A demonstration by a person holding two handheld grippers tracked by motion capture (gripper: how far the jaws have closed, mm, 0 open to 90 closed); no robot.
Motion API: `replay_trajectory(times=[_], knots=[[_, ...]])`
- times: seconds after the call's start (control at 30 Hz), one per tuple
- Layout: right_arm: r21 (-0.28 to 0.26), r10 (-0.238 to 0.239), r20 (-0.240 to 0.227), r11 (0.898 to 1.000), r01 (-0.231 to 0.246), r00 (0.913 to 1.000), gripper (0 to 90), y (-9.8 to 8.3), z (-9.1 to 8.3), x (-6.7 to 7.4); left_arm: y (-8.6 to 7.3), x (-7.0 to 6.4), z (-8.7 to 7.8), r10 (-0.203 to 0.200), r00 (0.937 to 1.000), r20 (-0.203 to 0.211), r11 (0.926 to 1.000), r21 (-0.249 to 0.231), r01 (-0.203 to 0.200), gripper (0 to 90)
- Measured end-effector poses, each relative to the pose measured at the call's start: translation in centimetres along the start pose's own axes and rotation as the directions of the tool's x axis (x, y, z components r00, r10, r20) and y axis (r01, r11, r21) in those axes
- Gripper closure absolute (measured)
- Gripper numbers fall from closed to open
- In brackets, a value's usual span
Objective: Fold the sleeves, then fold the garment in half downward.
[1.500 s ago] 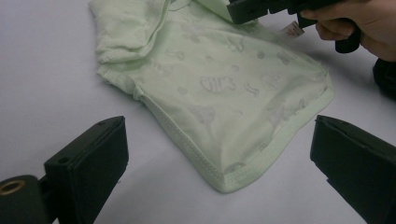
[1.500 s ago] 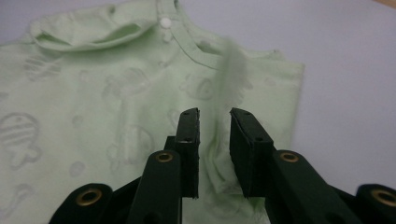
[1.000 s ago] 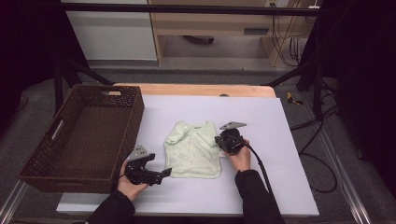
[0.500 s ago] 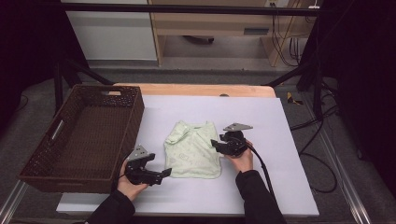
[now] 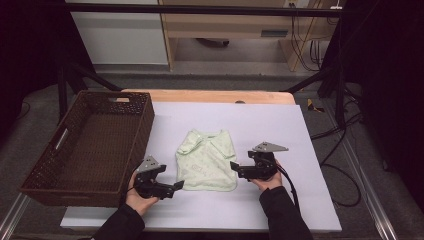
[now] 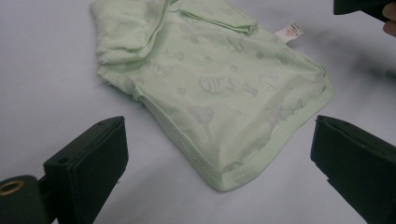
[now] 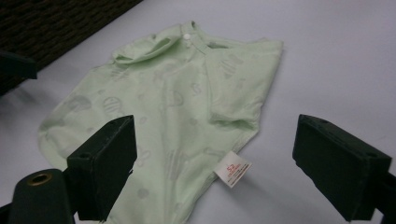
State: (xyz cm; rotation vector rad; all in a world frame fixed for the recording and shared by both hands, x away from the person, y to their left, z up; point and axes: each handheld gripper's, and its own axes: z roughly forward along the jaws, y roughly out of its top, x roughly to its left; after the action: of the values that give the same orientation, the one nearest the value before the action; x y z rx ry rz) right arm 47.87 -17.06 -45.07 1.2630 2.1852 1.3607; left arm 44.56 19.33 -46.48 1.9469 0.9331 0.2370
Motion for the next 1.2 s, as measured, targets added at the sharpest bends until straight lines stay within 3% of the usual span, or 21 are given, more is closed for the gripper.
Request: replay_trajectory(times=[0.07,0.3,0.53,0.67,1.2], knots=[[-0.001,-0.001,-0.013,1.0,0.001,0.9999,14.1,-0.4,-0.5,0.2,0.0,-0.1,0.1,-0.001,1.0,-0.003,1.0,0.003,0.001,3.7],[-0.001,0.003,0.011,1.0,-0.003,0.9999,13.5,-2.1,-2.0,0.8,-0.1,-0.3,0.4,0.003,0.9999,-0.01,0.9995,0.03,-0.003,4.0],[0.016,0.013,0.012,1.0,-0.013,0.9998,10.6,-3.2,-2.0,1.1,-0.3,-0.2,0.6,-0.007,0.9996,-0.029,0.9982,0.059,0.008,6.3],[0.035,-0.007,0.018,0.999,0.006,0.9998,10.7,-3.4,-1.6,1.4,-0.4,0.0,0.8,-0.015,0.9991,-0.039,0.9972,0.072,0.018,8.8],[0.106,-0.058,0.036,0.993,0.054,0.9976,15.5,-3.9,0.1,2.5,-0.7,0.2,1.2,-0.023,0.9974,-0.068,0.9915,0.126,0.032,35.8]])
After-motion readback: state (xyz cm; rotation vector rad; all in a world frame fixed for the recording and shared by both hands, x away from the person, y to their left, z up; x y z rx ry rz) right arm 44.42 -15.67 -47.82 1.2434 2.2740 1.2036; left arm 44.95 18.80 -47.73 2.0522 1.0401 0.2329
